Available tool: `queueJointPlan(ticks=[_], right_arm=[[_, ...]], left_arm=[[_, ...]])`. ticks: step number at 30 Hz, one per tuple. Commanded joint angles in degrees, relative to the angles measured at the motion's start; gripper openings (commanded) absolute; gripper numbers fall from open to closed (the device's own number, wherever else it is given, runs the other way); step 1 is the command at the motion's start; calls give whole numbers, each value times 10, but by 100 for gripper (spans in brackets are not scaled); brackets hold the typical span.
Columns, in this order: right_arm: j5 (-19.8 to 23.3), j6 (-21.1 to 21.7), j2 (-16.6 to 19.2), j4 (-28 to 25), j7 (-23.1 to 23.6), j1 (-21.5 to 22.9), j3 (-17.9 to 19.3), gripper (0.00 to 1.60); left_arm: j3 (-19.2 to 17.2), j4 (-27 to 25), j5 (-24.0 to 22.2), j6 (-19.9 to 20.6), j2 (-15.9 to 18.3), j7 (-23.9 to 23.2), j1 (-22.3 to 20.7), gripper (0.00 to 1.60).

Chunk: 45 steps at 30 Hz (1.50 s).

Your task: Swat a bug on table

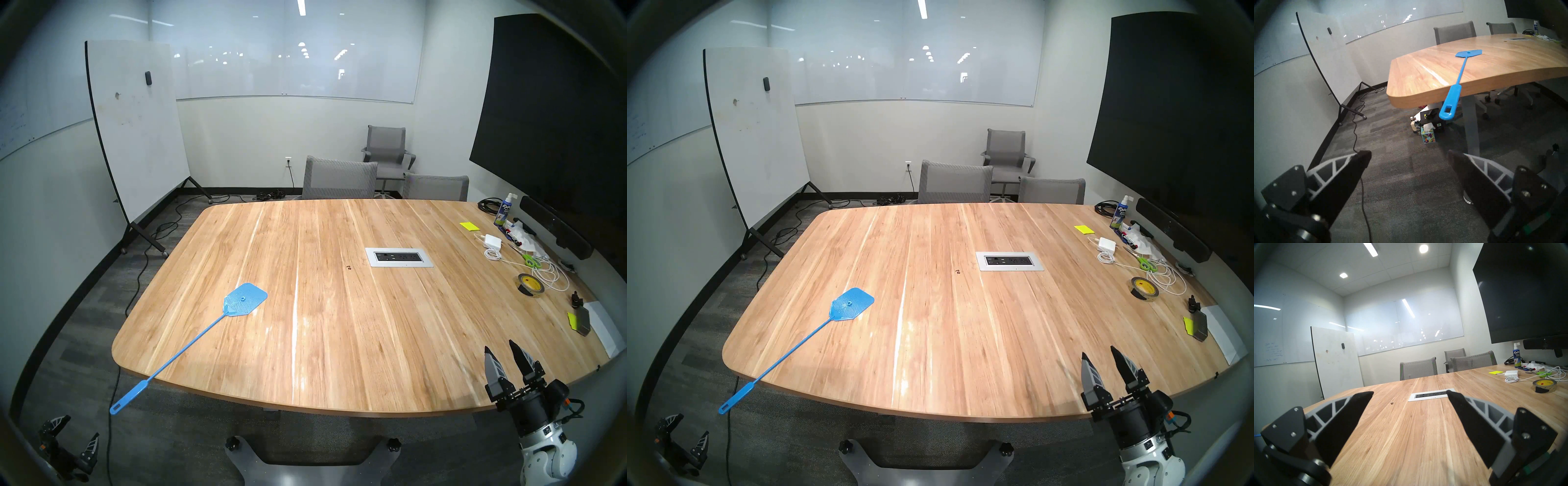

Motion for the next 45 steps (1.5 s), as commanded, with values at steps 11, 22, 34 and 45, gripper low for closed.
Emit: queueJointPlan(ticks=[11, 22, 34, 45], right_arm=[[0, -1, 0, -9, 2, 1, 1, 160], [-1, 0, 0, -10, 2, 1, 2, 160], [-1, 0, -1, -9, 3, 2, 2, 160], [-1, 1, -1, -9, 3, 2, 2, 160]], left_arm=[[-1, -50, -121, 8, -11, -123, 126, 160], [-1, -44, -73, -94, -39, -35, 108, 160], [-1, -74, 31, -220, -98, 73, 147, 160], [-1, -83, 145, -315, -128, 177, 182, 160]])
